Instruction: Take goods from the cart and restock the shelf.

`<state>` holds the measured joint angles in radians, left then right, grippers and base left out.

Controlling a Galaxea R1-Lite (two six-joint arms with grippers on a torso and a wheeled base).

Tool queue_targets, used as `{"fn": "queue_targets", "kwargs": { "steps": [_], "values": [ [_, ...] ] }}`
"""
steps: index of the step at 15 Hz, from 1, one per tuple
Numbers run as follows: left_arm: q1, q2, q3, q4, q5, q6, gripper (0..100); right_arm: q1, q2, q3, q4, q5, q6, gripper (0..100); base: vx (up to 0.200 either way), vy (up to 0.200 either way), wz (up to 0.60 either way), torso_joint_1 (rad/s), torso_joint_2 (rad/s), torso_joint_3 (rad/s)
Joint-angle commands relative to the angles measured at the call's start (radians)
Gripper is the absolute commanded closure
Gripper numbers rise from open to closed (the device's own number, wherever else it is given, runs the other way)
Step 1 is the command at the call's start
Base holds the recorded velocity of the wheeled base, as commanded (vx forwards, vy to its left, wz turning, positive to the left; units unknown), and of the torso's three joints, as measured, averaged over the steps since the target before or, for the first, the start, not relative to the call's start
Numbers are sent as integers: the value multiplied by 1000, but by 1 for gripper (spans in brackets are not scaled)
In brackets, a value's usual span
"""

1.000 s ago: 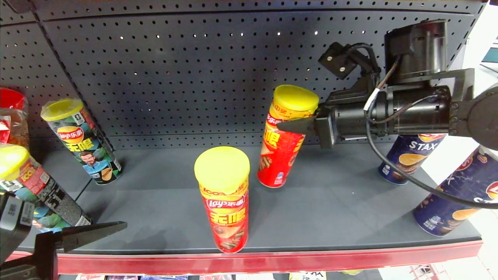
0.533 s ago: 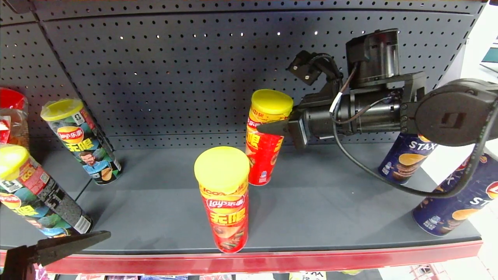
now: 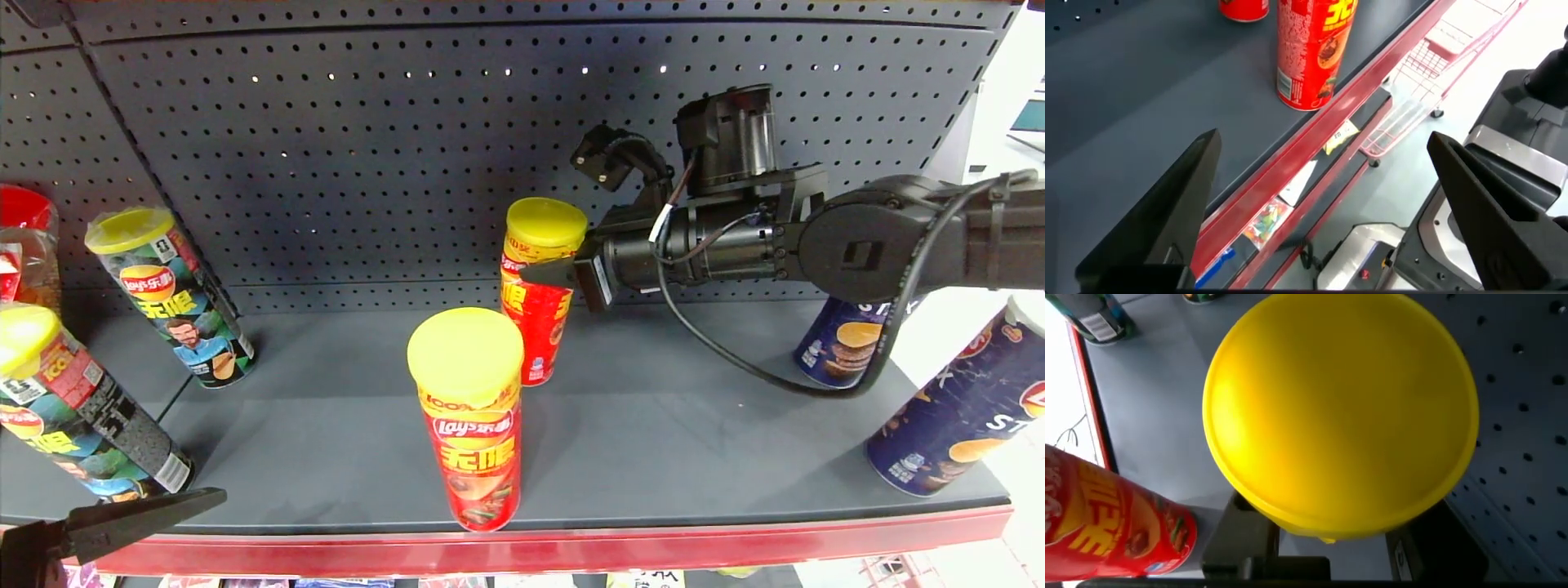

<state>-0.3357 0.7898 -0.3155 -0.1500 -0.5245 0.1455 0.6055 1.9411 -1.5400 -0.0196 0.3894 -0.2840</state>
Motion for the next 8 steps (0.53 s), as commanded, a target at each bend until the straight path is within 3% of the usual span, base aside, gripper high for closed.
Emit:
{"fn": "queue_targets", "kwargs": {
  "steps": [1, 6, 7, 8],
  "values": [
    [0, 0, 3, 0, 0, 0, 0, 0, 9, 0, 1, 2, -7, 100, 0, 0, 0, 0, 0, 0],
    [-2, -1, 6, 0, 0, -1, 0, 22, 10, 6, 0, -10, -9, 100, 0, 0, 0, 0, 0, 0],
    [0, 0, 6, 0, 0, -1, 0, 26, 9, 8, -2, -12, -6, 0, 0, 0, 0, 0, 0, 0],
    [0, 0, 4, 0, 0, -1, 0, 28, 4, 11, 0, -21, -6, 0, 0, 0, 0, 0, 0, 0]
  ]
}}
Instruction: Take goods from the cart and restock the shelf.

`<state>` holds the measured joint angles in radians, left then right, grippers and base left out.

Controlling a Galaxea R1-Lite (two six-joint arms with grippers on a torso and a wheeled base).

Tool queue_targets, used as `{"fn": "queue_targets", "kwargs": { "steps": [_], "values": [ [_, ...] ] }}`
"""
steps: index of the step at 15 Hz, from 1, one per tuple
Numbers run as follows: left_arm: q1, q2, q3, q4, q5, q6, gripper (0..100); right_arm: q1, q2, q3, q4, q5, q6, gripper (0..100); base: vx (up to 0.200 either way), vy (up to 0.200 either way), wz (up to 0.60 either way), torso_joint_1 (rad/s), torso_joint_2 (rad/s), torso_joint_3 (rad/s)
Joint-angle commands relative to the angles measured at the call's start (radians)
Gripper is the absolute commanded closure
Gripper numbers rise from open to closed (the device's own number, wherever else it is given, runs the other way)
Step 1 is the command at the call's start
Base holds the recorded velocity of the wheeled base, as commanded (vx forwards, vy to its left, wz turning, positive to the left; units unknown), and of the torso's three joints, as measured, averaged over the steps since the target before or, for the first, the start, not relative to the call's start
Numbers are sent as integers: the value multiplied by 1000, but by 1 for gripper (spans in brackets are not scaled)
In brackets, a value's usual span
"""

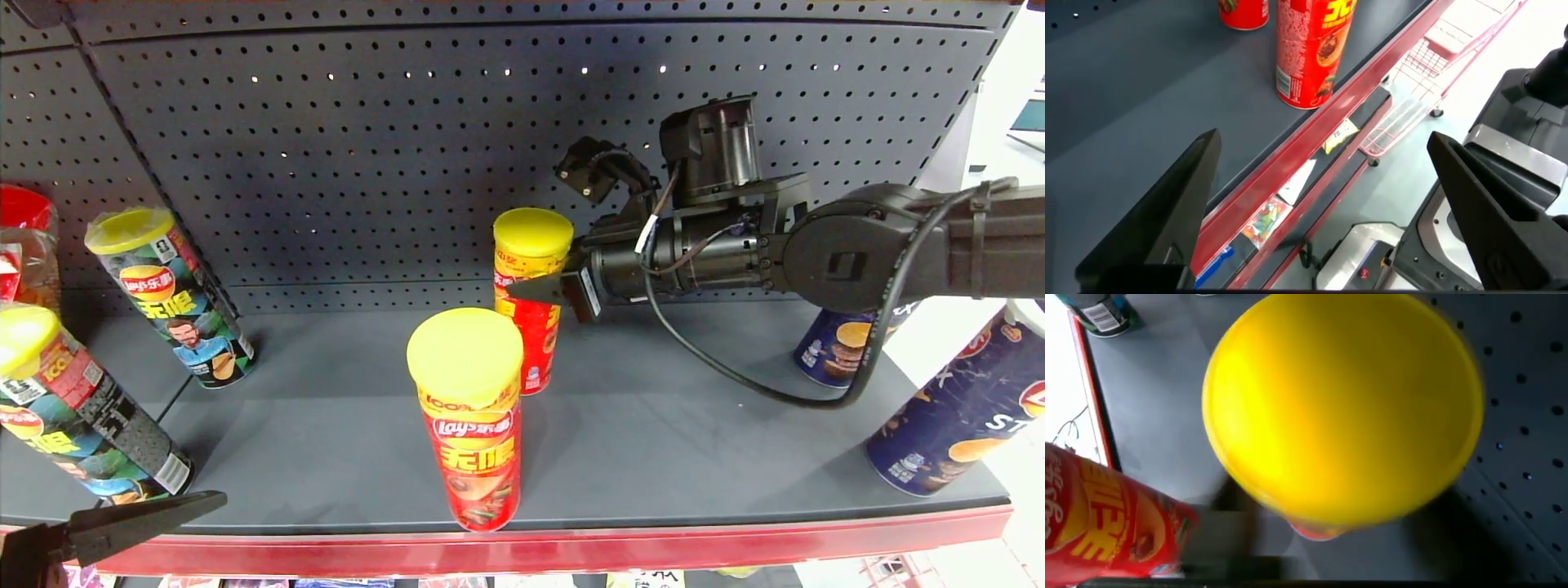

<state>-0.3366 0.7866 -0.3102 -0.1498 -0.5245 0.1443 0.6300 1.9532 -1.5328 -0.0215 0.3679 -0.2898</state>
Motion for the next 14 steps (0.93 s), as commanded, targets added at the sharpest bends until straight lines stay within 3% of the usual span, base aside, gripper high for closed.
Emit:
{"fn": "queue_targets", "kwargs": {
  "steps": [1, 5, 7, 8, 9, 13, 14],
  "values": [
    [-1, 3, 0, -1, 0, 0, 0, 4, -13, 13, 0, -9, 3, 0, 0, 0, 0, 0, 0, 0],
    [1, 8, -1, 3, 1, -9, 0, 4, -66, 71, 0, -14, 9, 0, 0, 0, 0, 0, 0, 0],
    [1, 17, -6, 13, 31, -22, 0, 2, -162, 194, -8, -35, 21, 0, 0, 0, 0, 0, 0, 0],
    [1, 19, -7, 18, 46, -49, 0, 2, -226, 258, -8, -49, 55, 0, 0, 0, 0, 0, 0, 0],
    [1, 34, -9, 18, 69, -55, 0, 2, -266, 295, -9, -64, 78, 0, 0, 0, 0, 0, 0, 0],
    [1, 100, -9, 18, 106, -55, 0, 0, -459, 482, -26, -118, 153, 0, 0, 0, 0, 0, 0, 0],
    [1, 135, -18, 18, 112, -54, 0, 0, -577, 603, -69, -119, 162, 0, 0, 0, 0, 0, 0, 0]
  ]
}}
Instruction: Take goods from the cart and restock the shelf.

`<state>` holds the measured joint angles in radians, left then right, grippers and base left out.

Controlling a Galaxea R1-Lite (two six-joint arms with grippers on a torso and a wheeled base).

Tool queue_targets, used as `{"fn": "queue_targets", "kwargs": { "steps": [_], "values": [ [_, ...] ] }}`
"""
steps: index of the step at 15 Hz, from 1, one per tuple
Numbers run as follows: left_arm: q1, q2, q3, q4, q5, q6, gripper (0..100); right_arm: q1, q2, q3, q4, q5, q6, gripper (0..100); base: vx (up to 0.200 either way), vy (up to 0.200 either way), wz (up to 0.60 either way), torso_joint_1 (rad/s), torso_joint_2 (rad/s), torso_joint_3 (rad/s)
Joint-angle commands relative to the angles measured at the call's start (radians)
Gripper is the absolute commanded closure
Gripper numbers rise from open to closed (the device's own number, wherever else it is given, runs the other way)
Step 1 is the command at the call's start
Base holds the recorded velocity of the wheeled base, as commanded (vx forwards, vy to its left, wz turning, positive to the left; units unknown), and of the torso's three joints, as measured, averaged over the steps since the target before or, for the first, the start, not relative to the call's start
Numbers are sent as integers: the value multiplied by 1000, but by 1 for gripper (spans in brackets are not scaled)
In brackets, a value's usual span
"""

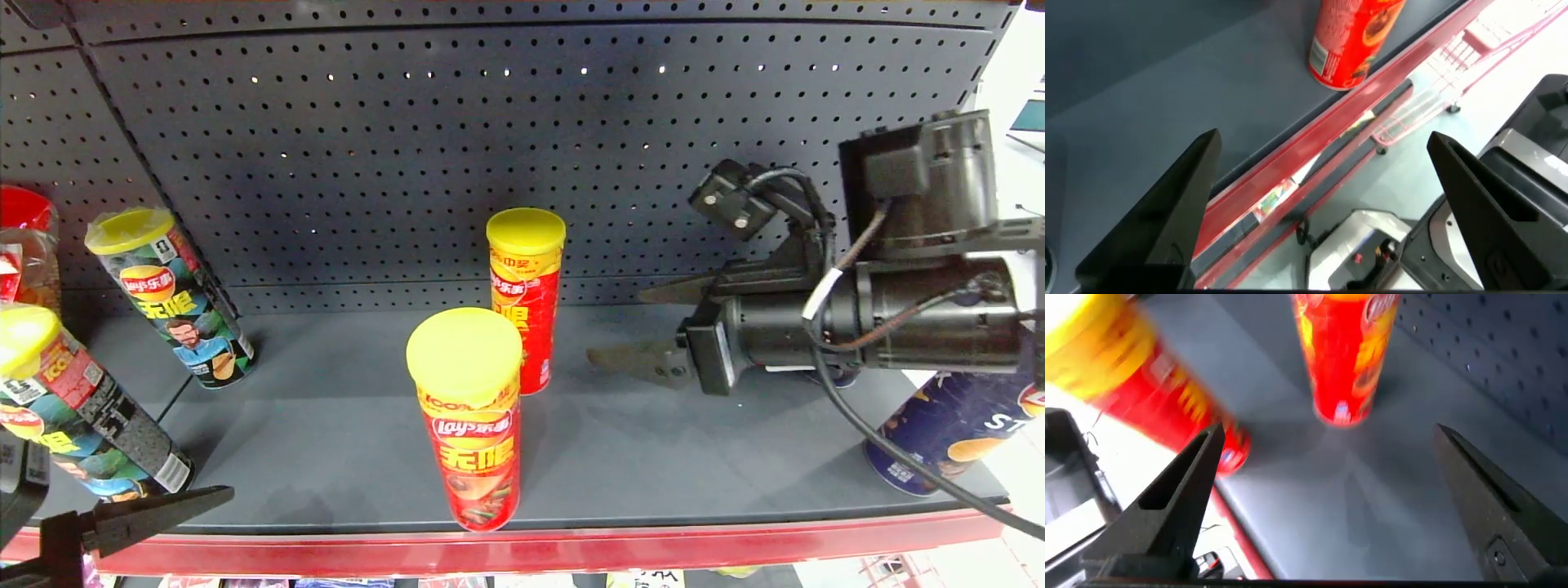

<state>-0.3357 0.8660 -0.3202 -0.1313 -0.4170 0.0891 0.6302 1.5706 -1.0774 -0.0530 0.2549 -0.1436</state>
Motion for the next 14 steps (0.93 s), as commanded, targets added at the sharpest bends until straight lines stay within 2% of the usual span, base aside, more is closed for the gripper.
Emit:
{"fn": "queue_targets", "kwargs": {
  "steps": [1, 4, 6, 8, 11, 12, 14],
  "values": [
    [0, 79, -11, -2, 6, 1, 0, 2, -264, 214, -57, -6, 16, 0, 0, 0, 0, 0, 0, 0],
    [3, 169, -26, -4, 11, 3, 0, 2, -494, 415, -61, -5, 12, 0, 0, 0, 0, 0, 0, 0],
    [1, 249, -42, -7, 58, 17, 0, -6, -641, 504, -57, -9, 16, 0, 0, 0, 0, 0, 0, 0],
    [1, 334, -72, -8, 69, 63, 0, -38, -736, 528, -50, -31, 22, 0, 0, 0, 0, 0, 0, 0],
    [-17, 452, -143, -13, 67, 115, 0, -76, -773, 519, -51, -32, 56, 0, 0, 0, 0, 0, 0, 0],
    [-23, 485, -166, -13, 69, 129, 0, -90, -778, 516, -51, -32, 62, 0, 0, 0, 0, 0, 0, 0],
    [-49, 530, -197, -14, 64, 135, 0, -107, -790, 519, -51, -32, 75, 0, 0, 0, 0, 0, 0, 0]
  ]
}}
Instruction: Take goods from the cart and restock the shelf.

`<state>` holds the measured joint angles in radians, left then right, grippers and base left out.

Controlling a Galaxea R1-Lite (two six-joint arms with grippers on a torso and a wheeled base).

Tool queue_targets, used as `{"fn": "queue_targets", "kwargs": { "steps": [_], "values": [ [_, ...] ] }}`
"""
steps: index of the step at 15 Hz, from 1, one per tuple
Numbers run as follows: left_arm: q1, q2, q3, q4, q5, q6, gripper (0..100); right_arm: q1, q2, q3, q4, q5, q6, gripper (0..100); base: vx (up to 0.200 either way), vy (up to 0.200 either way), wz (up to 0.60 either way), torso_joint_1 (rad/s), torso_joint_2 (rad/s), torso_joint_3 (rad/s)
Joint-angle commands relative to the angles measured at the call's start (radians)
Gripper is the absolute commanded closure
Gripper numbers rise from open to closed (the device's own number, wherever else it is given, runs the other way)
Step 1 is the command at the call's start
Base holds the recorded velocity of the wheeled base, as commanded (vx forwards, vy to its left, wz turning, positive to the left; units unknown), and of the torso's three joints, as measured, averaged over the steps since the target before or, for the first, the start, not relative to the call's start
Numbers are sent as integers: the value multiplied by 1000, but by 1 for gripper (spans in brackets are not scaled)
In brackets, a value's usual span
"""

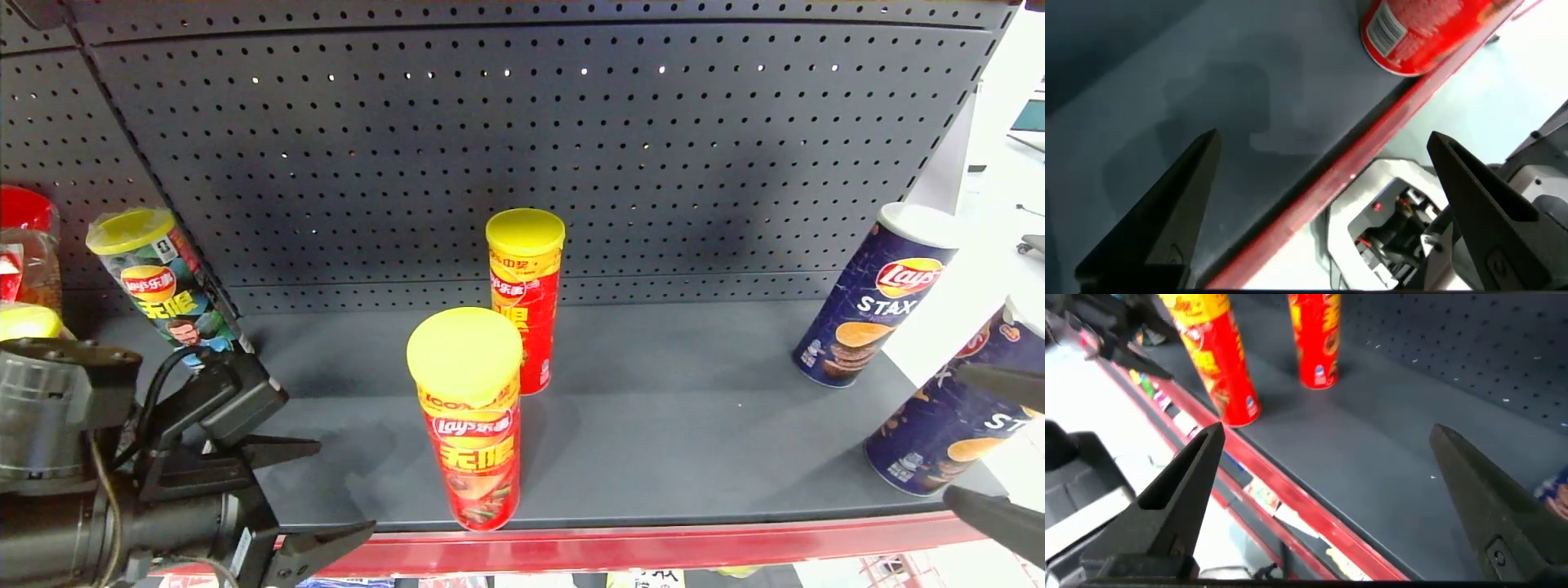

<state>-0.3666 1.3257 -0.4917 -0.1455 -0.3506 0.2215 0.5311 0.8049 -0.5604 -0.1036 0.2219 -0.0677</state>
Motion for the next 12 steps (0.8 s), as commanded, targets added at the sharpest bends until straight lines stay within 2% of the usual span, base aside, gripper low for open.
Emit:
{"fn": "queue_targets", "kwargs": {
  "steps": [1, 2, 9, 12],
  "values": [
    [-34, 76, -31, -3, -4, 1, 0, -13, -29, 2, -1, 1, 5, 0, 0, 0, 0, 0, 0, 0],
    [-48, 96, -36, -3, -5, 1, 0, -20, -38, 2, -1, 1, 12, 0, 0, 0, 0, 0, 0, 0],
    [-54, 211, -120, -11, 2, 10, 0, -39, -41, -24, -1, 1, 12, 0, 0, 0, 0, 0, 0, 0],
    [-80, 271, -157, -55, 5, 9, 0, -40, -41, -32, 1, -1, 12, 0, 0, 0, 0, 0, 0, 0]
  ]
}}
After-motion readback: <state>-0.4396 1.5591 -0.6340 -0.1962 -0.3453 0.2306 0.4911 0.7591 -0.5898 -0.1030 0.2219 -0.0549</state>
